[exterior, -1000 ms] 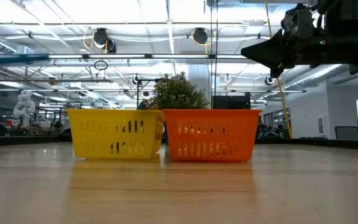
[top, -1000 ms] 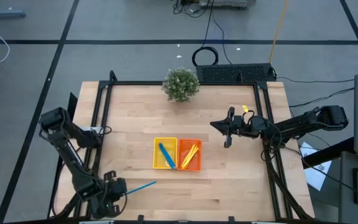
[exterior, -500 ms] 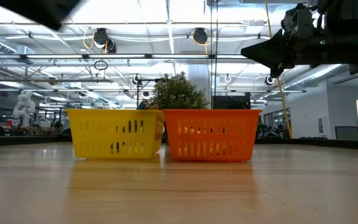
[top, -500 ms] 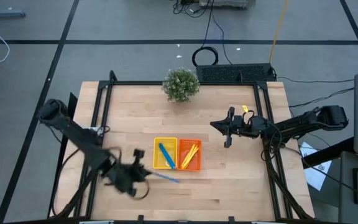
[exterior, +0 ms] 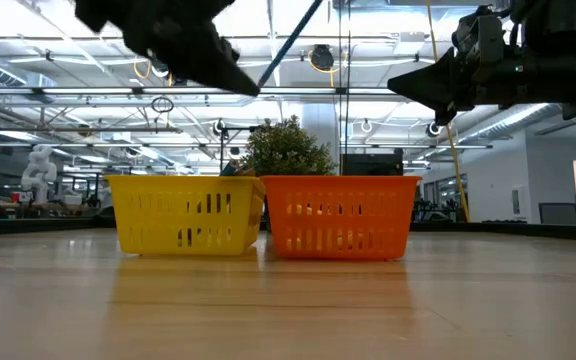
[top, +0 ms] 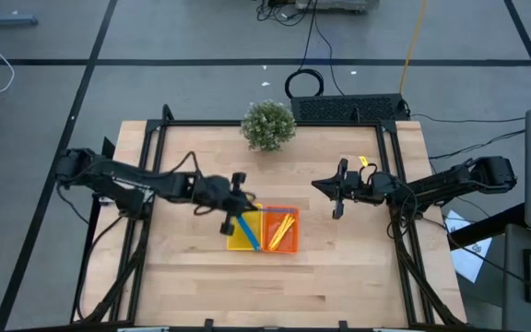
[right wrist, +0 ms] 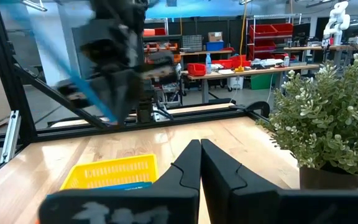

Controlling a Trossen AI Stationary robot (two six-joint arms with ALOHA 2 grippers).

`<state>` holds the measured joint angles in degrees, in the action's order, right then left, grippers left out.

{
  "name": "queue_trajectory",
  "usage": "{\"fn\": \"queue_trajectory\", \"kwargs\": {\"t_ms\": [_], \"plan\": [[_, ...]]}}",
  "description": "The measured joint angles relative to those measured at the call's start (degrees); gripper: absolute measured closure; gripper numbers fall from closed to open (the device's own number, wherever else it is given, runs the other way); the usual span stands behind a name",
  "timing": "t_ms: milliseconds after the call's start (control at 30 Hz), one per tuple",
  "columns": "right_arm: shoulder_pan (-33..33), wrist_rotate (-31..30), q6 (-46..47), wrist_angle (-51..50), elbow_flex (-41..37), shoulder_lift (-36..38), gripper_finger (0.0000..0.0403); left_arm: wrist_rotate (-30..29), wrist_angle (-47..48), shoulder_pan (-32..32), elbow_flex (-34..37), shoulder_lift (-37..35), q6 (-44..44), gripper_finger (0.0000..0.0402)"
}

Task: Sort pens & pencils
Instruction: Put the blue pencil into the yellow bin

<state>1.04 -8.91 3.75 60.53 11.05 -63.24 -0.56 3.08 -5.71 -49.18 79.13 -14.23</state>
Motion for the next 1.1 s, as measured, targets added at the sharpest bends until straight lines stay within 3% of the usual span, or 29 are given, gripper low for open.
{"fn": "queue_trajectory", "kwargs": {"t_ms": [300, 500, 700, 1100], "plan": [[0.0, 0.0, -0.1, -0.5, 0.0, 0.0, 0.0403, 8.5, -28.5, 8.6, 19.4, -9.3, 3.0, 0.0402], [0.0, 0.0, -0.1, -0.5, 0.0, 0.0, 0.0403, 8.5, -44.1, 9.0, 30.2, -17.1, 5.2, 0.0402], [0.0, 0.0, -0.1, -0.7, 0.0, 0.0, 0.0403, 7.9, -44.6, 9.0, 32.6, -20.7, 7.4, 0.0402], [0.0, 0.0, -0.4, -0.9, 0.0, 0.0, 0.0403, 6.5, -44.8, 9.0, 32.6, -20.8, 7.5, 0.0401]]}}
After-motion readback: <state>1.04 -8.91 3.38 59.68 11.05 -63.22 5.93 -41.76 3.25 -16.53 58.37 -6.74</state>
